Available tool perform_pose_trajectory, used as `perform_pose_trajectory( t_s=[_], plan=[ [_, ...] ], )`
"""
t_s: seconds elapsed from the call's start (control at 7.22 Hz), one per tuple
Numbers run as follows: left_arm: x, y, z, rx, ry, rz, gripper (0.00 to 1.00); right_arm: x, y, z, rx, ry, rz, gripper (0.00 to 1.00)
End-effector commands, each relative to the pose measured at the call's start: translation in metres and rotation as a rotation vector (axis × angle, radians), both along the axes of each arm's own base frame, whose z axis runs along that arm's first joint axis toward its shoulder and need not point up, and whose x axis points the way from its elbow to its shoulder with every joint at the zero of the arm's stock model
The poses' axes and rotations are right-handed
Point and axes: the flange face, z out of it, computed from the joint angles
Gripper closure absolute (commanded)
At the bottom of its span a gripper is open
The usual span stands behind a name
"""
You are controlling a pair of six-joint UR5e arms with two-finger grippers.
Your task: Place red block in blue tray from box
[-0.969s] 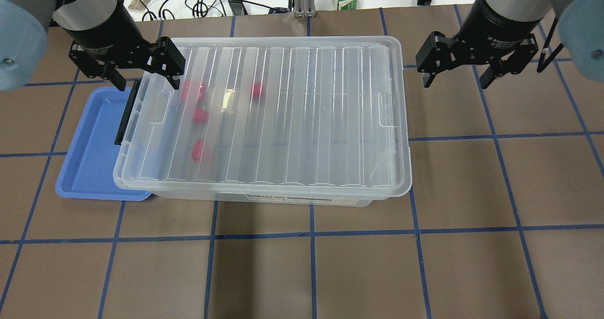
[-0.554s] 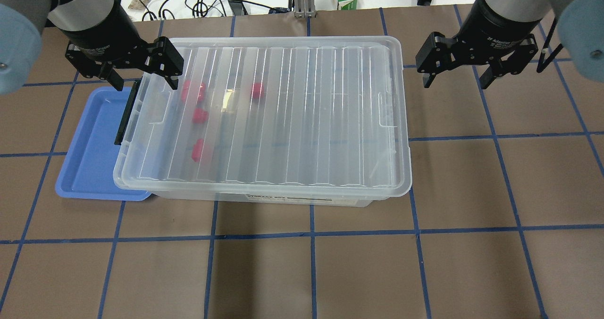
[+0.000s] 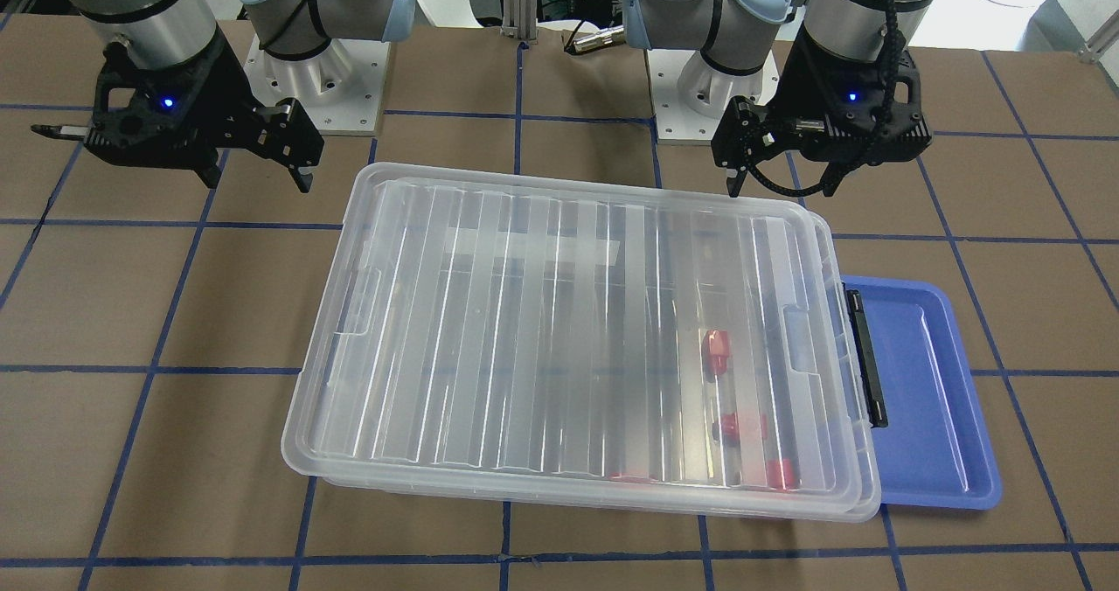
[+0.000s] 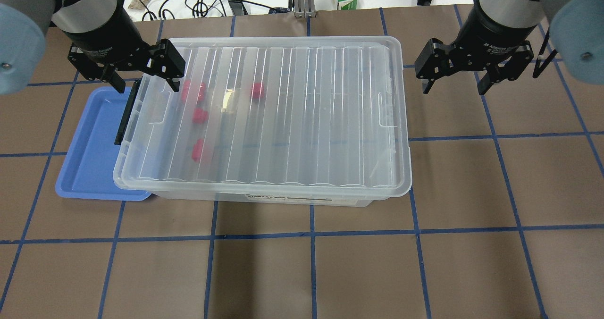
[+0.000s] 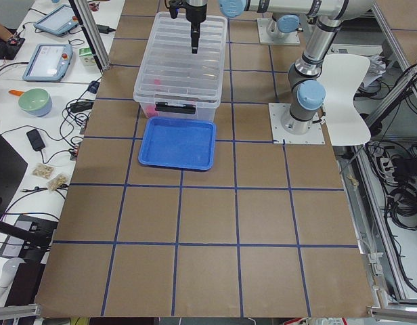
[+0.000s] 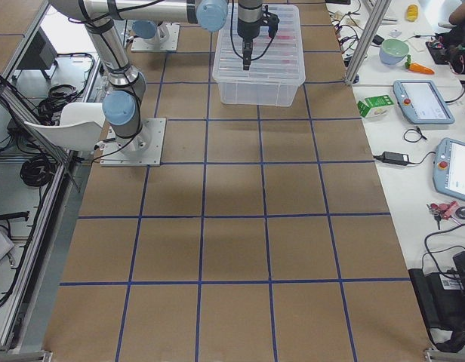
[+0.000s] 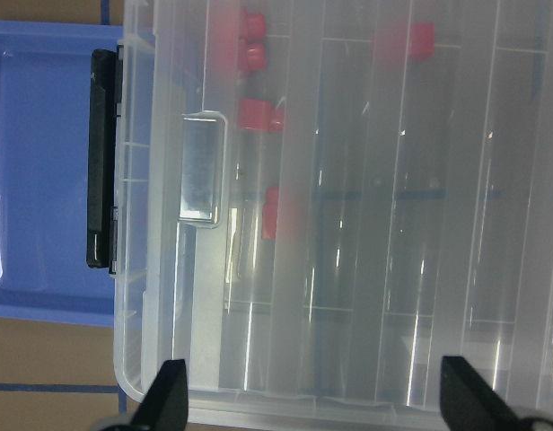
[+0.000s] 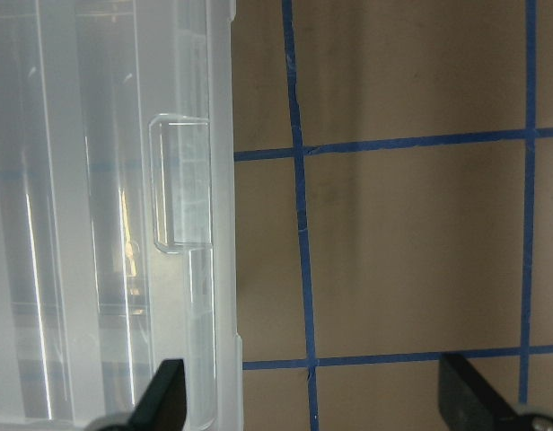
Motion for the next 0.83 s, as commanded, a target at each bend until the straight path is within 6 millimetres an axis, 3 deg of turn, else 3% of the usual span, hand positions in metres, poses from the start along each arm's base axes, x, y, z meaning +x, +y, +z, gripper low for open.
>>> perform_pose_trajectory(
  t_s=[0.0,0.14,0.69],
  plan=[
    [0.003,-0.001,0.002,-0.003,0.0,0.006,0.0,0.002,-0.014,-0.058,-0.037,0.001,0.004,0.0],
    [0.003,-0.001,0.002,-0.004,0.002,0.007,0.0,0.003,-0.023,-0.083,-0.012,-0.005,0.004,0.0],
    [0.002,-0.003,-0.001,0.001,0.005,0.007,0.0,0.007,-0.046,-0.104,-0.053,-0.053,0.02,0.0]
  ],
)
